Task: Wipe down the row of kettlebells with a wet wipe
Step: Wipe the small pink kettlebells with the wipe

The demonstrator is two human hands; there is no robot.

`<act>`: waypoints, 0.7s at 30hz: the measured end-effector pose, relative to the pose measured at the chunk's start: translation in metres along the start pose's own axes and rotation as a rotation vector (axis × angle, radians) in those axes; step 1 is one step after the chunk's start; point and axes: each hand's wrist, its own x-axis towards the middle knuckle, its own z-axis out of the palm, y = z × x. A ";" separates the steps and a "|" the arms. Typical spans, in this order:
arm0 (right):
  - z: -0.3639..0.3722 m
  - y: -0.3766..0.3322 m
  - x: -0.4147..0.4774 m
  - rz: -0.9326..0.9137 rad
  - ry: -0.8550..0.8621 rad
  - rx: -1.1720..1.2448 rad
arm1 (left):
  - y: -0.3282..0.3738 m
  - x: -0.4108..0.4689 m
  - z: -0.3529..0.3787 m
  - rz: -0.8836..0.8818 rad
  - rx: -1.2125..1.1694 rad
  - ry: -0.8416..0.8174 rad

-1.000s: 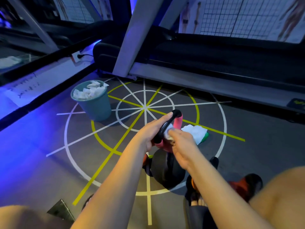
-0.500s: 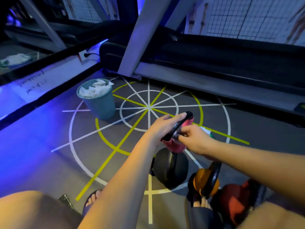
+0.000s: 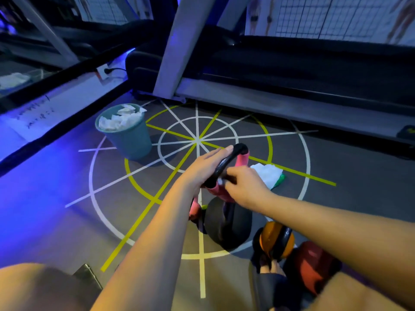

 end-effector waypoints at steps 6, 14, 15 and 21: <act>0.007 0.015 -0.006 -0.146 -0.041 -0.079 | -0.006 -0.002 -0.010 0.063 -0.018 -0.051; 0.016 0.010 -0.001 -0.220 -0.009 -0.307 | -0.013 -0.005 -0.015 0.019 -0.115 -0.005; 0.018 0.005 -0.002 -0.129 0.034 -0.146 | -0.013 -0.006 -0.015 0.010 -0.111 -0.003; 0.007 -0.030 0.005 0.451 0.042 0.794 | -0.013 -0.008 -0.014 0.002 -0.108 0.008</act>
